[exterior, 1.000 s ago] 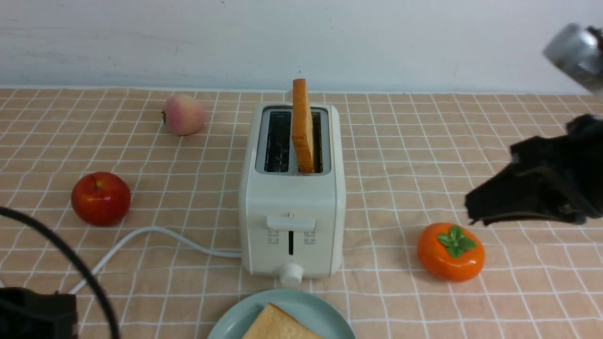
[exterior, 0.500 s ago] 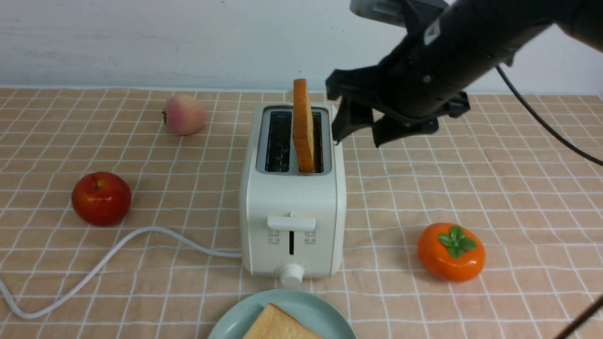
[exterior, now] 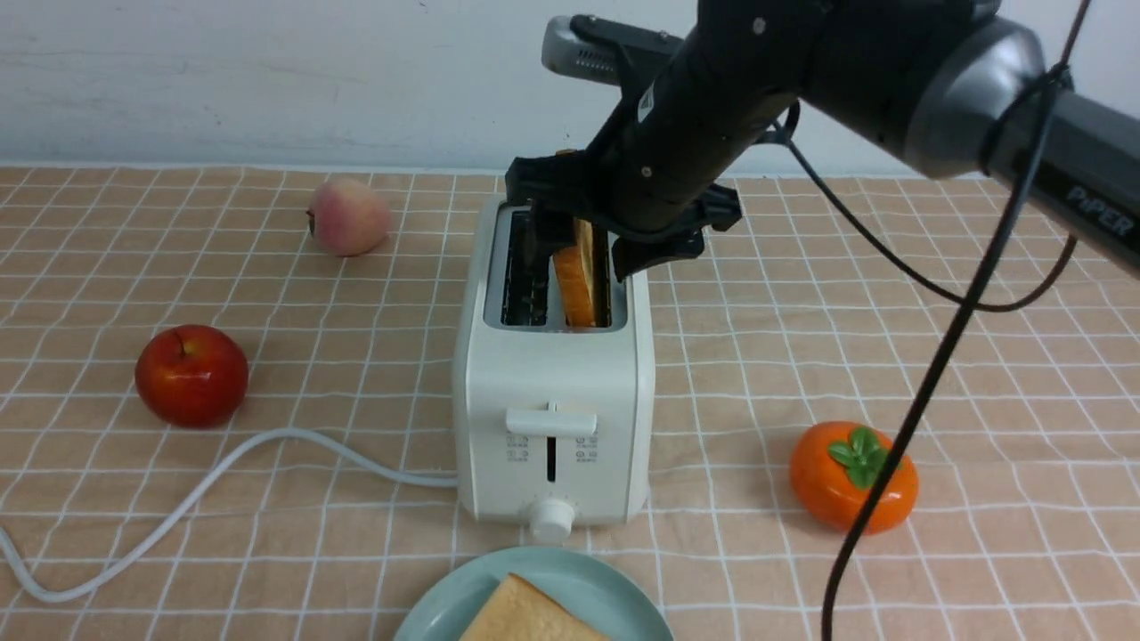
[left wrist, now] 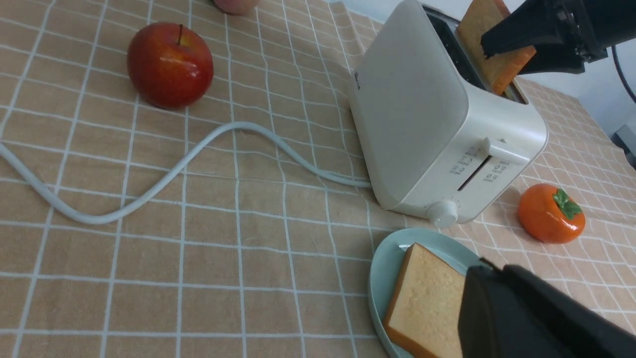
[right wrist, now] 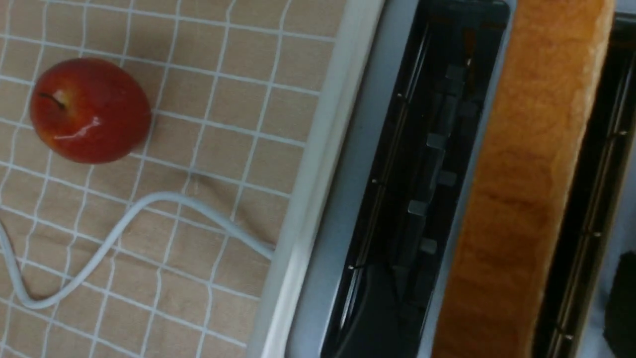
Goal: Take toasted bread from bread machine on light coffee tablecloth place on plate.
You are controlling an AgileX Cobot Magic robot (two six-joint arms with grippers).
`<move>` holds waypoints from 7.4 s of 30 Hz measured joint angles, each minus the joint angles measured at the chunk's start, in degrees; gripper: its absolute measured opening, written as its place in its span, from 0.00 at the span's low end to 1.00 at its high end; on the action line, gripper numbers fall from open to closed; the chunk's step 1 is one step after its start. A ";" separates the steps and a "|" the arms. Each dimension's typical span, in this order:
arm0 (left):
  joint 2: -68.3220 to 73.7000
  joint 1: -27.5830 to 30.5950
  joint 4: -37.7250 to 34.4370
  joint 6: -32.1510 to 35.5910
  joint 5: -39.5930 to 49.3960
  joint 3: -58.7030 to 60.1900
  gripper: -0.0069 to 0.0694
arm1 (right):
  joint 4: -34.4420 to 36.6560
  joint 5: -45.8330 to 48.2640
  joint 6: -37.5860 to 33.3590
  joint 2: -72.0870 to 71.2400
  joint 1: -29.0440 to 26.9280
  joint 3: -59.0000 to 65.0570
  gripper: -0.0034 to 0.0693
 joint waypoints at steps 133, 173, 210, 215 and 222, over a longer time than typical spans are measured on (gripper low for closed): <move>0.00 2.89 0.61 3.03 -40.38 25.12 0.08 | -59.52 -50.63 7.46 -119.06 -1.67 96.74 0.08; 0.00 23.02 -6.82 13.71 -34.70 34.19 0.11 | -59.75 -51.01 7.87 -119.06 -1.67 96.74 0.15; 0.00 23.02 -6.82 13.71 -34.46 34.23 0.12 | -12.84 -39.60 -10.76 -119.06 -26.64 119.55 0.21; 0.00 23.02 -6.82 13.71 -34.46 34.23 0.13 | -12.84 -38.19 -10.80 -119.06 -29.96 119.29 0.22; 0.00 23.02 -6.82 13.71 -34.46 34.23 0.14 | -12.84 -38.19 -10.80 -119.06 -30.13 119.24 0.23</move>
